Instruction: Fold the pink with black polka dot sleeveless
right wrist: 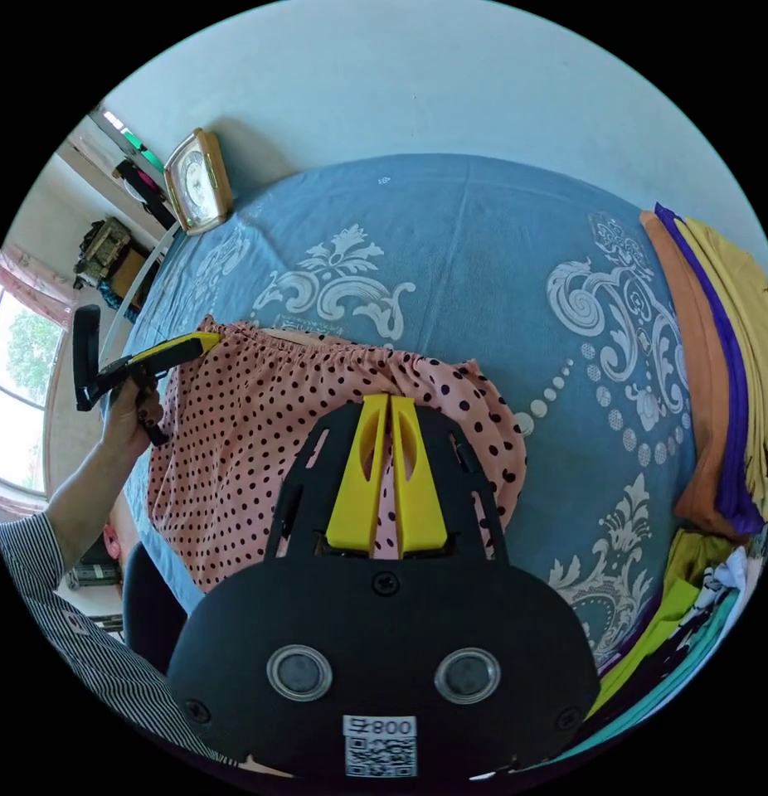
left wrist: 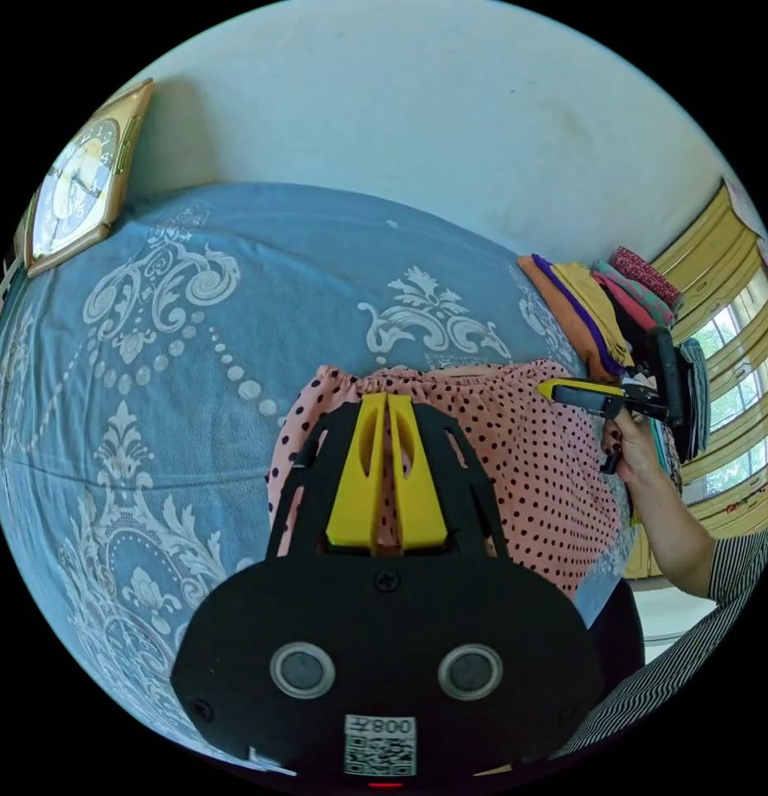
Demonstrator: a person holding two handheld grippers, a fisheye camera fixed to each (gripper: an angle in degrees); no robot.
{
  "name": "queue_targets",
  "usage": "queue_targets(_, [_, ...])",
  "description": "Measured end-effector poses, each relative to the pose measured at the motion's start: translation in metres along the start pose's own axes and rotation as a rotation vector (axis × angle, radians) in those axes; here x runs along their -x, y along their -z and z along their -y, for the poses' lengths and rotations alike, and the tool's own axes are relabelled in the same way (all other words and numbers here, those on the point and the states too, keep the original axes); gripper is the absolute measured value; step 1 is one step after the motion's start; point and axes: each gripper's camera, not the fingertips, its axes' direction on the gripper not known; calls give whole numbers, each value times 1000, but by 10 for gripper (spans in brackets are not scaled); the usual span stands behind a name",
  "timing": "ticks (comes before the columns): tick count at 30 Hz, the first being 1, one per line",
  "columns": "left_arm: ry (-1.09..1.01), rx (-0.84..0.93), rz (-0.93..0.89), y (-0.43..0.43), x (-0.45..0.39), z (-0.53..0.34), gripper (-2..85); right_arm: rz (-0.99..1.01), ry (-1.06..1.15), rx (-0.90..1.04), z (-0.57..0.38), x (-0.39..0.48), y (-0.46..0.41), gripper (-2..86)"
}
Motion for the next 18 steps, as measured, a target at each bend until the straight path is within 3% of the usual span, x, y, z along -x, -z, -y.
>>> queue_targets(8, [9,2,-62,49,-1,-137,41,37,-25,-55,-104,-33,76,14])
queue_targets(14, [314,80,-133,64,44,-287,71,138,-160,38,-247,-81,111,47])
queue_targets(18, [482,35,-361,48,62,-363,80,236,-288,27,-333,-115,129,58])
